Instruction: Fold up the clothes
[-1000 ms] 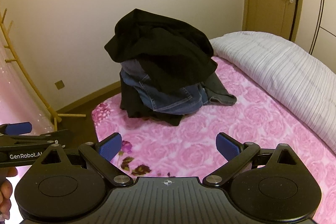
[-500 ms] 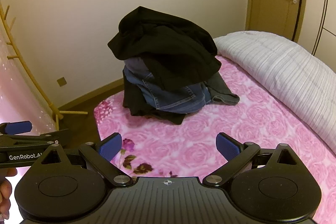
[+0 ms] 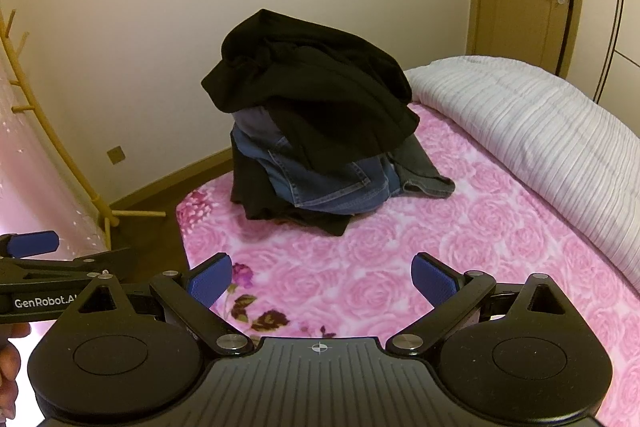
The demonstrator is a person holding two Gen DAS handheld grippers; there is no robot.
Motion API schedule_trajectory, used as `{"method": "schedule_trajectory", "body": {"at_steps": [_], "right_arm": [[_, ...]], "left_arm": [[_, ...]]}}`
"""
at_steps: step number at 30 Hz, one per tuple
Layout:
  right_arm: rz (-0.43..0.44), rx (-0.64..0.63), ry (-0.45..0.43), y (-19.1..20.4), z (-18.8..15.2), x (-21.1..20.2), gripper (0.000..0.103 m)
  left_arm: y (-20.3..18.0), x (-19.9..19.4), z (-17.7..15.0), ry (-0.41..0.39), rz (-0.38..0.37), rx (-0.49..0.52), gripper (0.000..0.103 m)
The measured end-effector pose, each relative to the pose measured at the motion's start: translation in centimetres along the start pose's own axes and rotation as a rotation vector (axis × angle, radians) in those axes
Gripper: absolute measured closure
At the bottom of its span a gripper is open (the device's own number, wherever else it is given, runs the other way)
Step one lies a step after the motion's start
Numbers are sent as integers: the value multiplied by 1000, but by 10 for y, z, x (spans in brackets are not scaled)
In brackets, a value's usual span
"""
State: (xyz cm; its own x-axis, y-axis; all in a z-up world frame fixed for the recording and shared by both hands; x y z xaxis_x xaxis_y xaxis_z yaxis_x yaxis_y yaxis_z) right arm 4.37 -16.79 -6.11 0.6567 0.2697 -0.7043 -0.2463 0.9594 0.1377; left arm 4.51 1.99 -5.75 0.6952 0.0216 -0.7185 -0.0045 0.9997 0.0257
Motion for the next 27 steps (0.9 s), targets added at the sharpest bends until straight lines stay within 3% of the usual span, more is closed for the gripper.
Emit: {"method": "schedule_trajectory", "body": {"at_steps": [16,18,27], "right_arm": [[11,11,-11,-12,-3,0,4],[17,10,-18,-13,-3,-1,4],[34,1,-53,-15,-2,-10,4]], "left_arm": [[-7,1,-1,19,11,5,2],[-11,0,-1,10,-40,59,2],[-16,-1,0,-3,-49,65,2]]}}
Point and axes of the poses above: each gripper's, at about its wrist camera, not at the fingertips, and x roughly the way its jaws point, y to its left, z to its top, the point moved 5 cm from there along x, roughly the way its jaws point, and after that the axes turned 2 degrees about x, right-handed, at the moved point
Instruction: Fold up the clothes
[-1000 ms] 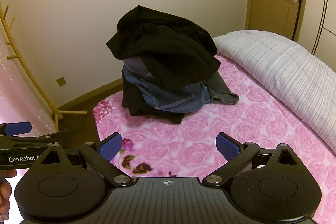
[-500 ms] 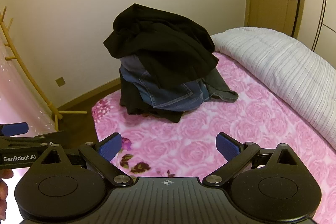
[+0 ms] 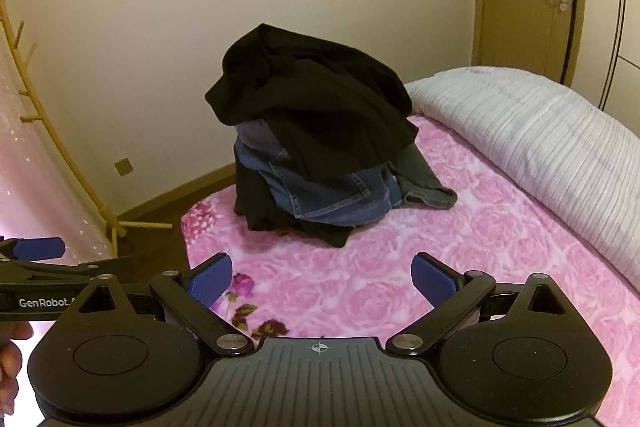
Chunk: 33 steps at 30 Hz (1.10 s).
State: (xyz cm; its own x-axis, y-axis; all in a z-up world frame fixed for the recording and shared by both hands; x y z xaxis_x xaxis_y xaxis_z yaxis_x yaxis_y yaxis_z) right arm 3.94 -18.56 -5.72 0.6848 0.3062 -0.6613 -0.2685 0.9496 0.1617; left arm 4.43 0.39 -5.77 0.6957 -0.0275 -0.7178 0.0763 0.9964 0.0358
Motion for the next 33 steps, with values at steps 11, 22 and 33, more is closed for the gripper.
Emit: {"method": "schedule_trajectory", "body": {"at_steps": [11,22,33], "right_arm": [[39,-37,-66,-2,15,0,4],[-101,-327,-119,7,70,89,4],[-160,-597,-5,12,125,271,5]], "left_arm": [[6,7,12,-36,0,117,2],[27,121,117,-200,-87,499,2],[56,291,238,-196,-181,617,2]]}}
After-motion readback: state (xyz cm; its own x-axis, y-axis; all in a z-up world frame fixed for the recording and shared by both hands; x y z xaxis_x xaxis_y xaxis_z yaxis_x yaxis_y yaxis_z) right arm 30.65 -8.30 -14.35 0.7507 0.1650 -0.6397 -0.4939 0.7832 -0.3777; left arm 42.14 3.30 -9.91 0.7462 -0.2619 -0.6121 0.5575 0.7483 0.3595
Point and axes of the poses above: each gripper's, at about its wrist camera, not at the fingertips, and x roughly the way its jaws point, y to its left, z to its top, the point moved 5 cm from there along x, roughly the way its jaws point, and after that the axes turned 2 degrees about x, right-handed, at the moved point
